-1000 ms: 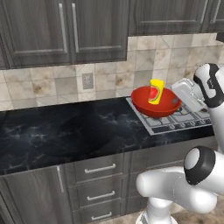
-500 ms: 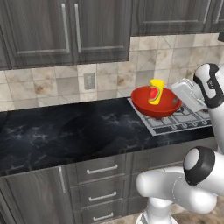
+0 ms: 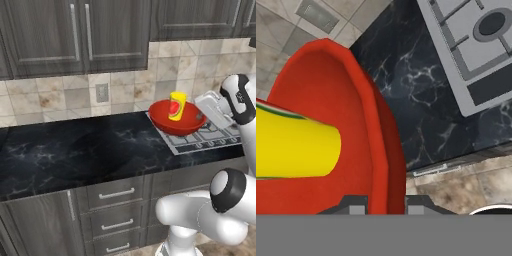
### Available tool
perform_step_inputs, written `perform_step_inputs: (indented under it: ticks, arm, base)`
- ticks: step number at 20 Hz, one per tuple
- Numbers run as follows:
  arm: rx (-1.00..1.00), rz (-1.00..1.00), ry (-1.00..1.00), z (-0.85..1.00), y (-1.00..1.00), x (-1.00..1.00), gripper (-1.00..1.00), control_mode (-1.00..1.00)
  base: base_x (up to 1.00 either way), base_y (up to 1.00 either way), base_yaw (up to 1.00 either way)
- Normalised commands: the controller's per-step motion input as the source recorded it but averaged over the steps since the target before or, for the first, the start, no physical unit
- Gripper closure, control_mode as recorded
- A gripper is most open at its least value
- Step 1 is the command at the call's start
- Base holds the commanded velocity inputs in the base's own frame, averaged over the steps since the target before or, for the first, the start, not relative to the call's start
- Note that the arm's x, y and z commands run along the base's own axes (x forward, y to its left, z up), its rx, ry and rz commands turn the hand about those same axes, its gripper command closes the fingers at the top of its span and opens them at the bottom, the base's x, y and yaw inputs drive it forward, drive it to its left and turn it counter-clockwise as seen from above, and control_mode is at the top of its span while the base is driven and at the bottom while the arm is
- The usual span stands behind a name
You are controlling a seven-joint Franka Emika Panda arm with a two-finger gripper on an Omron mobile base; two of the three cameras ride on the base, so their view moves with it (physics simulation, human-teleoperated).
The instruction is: Place the cup inside the bowl on the dining table and move the bowl to any counter.
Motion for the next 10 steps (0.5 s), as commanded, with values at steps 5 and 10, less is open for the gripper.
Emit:
perform_step_inputs:
  ticks: [5, 10]
  arm:
    - [0.02, 0.0, 0.0, -0.28, 0.32, 0.0, 1.0, -1.0]
    - [0.01, 0.0, 0.0, -0.17, 0.35, 0.0, 1.0, -1.0]
  base:
    - [0.0, 0.0, 0.0]
    - [0.0, 0.0, 0.0]
